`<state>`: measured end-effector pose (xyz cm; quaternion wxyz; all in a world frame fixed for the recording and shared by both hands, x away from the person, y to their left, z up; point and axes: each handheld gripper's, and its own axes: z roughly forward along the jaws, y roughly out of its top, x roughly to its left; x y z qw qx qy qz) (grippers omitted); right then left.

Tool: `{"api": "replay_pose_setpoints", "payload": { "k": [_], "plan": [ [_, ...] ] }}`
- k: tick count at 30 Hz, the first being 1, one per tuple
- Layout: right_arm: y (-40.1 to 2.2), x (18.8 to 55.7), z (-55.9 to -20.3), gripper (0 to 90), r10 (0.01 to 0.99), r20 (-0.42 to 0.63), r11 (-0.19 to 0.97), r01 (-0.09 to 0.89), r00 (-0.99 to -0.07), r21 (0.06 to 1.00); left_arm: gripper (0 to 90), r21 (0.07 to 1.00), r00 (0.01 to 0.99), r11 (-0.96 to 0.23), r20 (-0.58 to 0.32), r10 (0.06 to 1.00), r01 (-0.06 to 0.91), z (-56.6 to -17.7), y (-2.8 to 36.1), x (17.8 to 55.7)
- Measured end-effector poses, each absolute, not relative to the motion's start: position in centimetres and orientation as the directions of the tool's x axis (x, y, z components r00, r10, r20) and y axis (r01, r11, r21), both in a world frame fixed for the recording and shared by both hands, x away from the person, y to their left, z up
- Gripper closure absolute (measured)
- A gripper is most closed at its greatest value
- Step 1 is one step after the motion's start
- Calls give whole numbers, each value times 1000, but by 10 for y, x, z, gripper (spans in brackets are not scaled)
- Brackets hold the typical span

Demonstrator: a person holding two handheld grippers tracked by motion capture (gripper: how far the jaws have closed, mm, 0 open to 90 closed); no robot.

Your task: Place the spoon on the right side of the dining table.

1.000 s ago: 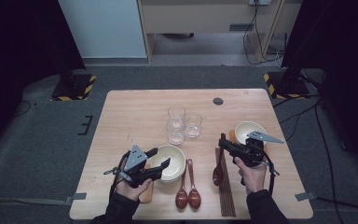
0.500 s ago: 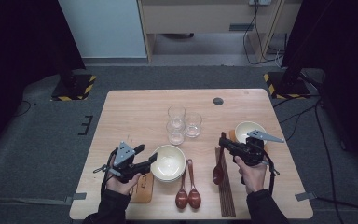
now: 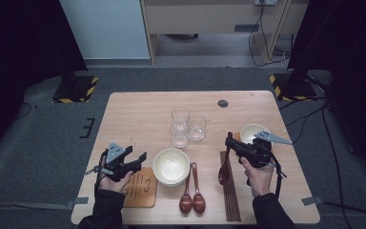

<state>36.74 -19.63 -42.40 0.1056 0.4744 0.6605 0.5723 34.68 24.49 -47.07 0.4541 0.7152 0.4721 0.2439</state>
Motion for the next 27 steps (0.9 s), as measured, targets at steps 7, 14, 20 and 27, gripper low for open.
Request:
{"api": "replay_pose_setpoints", "payload": {
  "k": [7,14,20,27],
  "plan": [
    [-197,369,-419,846,754,391,-110,486,-527,867,317,856,393,-157,-58,918,493,-481,255,355],
    [-196,372,-416,846,759,382,-113,471,-527,875,279,826,346,-156,-50,937,542,-495,265,364],
    [-196,374,-414,846,764,378,-119,462,-523,879,229,787,304,-171,-23,952,593,-510,270,372],
    [-200,378,-413,846,776,374,-130,451,-508,883,176,759,274,-182,5,962,625,-520,275,379]
  ]
}}
